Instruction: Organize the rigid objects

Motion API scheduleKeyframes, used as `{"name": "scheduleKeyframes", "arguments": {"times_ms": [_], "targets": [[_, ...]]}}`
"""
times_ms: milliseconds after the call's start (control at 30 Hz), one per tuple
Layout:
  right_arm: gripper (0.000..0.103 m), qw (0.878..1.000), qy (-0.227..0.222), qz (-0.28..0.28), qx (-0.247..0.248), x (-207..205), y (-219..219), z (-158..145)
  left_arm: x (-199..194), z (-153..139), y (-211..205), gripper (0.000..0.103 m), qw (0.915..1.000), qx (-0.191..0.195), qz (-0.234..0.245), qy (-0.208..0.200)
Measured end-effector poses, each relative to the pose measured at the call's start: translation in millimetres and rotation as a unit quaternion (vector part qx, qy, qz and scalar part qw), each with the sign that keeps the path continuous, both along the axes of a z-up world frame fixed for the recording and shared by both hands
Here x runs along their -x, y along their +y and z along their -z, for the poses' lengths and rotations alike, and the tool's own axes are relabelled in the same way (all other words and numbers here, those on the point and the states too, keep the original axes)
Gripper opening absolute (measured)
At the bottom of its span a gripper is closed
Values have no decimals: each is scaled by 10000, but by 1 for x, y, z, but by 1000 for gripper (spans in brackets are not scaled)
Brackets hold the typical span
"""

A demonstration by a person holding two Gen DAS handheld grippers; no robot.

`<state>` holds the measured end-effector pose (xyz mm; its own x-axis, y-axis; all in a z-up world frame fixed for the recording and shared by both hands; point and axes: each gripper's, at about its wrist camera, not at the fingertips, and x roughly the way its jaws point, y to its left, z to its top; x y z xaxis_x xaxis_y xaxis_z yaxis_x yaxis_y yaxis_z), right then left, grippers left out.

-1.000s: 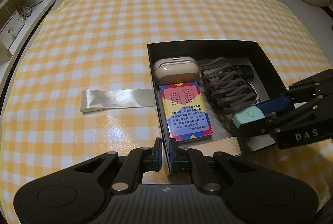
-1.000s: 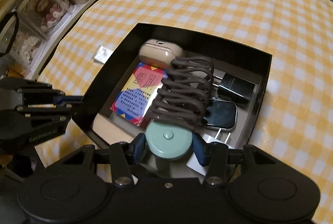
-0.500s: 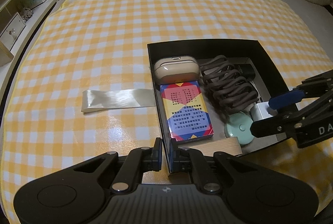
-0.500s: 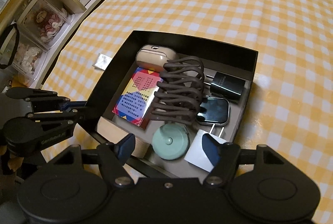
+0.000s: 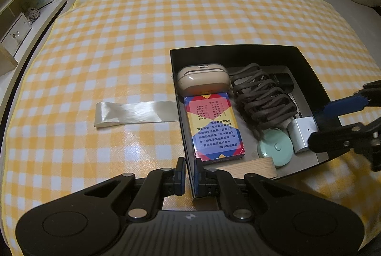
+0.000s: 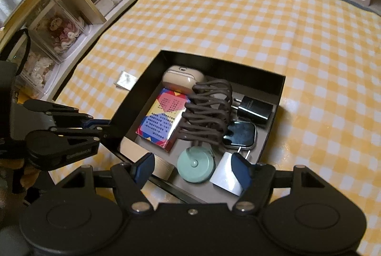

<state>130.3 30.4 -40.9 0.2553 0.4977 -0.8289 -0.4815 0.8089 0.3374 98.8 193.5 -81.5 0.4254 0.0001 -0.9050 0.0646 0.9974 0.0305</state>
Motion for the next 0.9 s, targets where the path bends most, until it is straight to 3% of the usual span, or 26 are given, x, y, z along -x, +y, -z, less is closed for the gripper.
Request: {"name": "scheduleKeyframes", "arguments": {"times_ms": [200,700,833,900], "targets": [[73,9993,-354,65,-82,10,-9,-18,0,0,0,7,10000,-36,-25,2],[101,9889,-1375,557,126,42,-37,-56,11,-14,0,7,9996,-4,-167,-211],[103,9854,-1544,709,142,51,-44,-64,21,-29,2,14,9985,49,-284,-459],[103,9835,-1633,762,151,56,-47,-67,27,-39,2,25,9977,106,-313,-598]]}}
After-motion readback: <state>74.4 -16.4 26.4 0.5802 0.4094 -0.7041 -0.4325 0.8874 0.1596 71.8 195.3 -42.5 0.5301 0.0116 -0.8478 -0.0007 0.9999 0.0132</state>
